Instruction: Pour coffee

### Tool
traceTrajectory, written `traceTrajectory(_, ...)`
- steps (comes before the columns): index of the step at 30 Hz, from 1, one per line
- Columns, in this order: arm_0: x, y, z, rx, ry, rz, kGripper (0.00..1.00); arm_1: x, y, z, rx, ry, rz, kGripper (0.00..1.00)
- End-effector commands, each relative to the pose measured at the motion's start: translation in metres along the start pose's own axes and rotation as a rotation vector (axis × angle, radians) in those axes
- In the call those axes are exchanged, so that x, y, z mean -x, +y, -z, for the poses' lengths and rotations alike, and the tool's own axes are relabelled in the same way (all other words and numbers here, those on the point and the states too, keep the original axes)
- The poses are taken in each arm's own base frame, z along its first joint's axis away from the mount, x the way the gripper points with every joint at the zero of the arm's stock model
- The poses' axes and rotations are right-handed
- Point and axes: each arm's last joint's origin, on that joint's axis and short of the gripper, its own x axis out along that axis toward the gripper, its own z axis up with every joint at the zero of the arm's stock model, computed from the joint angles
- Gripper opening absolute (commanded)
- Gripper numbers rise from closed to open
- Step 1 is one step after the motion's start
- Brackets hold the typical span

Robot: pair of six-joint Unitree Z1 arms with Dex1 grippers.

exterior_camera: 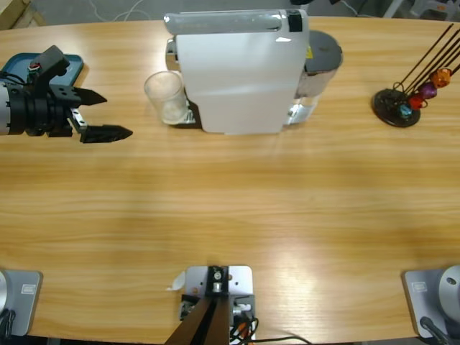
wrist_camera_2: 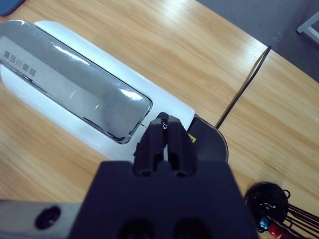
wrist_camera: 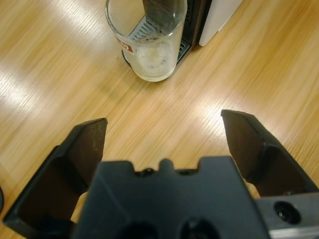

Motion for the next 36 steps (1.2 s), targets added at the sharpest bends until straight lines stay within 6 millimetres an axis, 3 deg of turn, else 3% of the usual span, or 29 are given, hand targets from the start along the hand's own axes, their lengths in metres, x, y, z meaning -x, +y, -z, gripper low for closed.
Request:
traceTrajectory(1,-0.013,-0.001,0.012,-0.004,0.067,0.013,1.0,-0.032,-0.003,0.017,0.006,0.096,-0.005,0.0)
traceTrajectory(12,-0.014,-0.001,0.013,-0.002,0.07,0.012,1.0,-0.036,-0.002,0.029,0.005,0.127,0.003,0.0)
traceTrajectory(16,-0.013,-0.001,0.013,-0.004,0.065,0.011,1.0,-0.008,-0.008,0.004,0.029,0.005,0.094,0.0)
traceTrajectory(17,-0.013,-0.001,0.012,-0.005,0.062,0.01,1.0,0.009,-0.006,-0.008,0.031,-0.058,0.092,0.27)
traceTrajectory(18,-0.012,-0.001,0.012,-0.006,0.059,0.009,1.0,0.024,-0.004,-0.018,0.032,-0.112,0.092,0.829)
traceTrajectory(19,-0.011,-0.001,0.012,-0.007,0.057,0.009,1.0,0.036,-0.002,-0.024,0.033,-0.152,0.098,0.994)
traceTrajectory(22,-0.009,-0.002,0.011,-0.009,0.05,0.007,1.0,0.046,0.005,-0.026,0.046,-0.177,0.095,1.0)
traceTrajectory(36,-0.001,-0.005,0.01,-0.018,0.028,0.003,1.0,0.029,0.014,0.002,0.022,0.034,0.046,1.0)
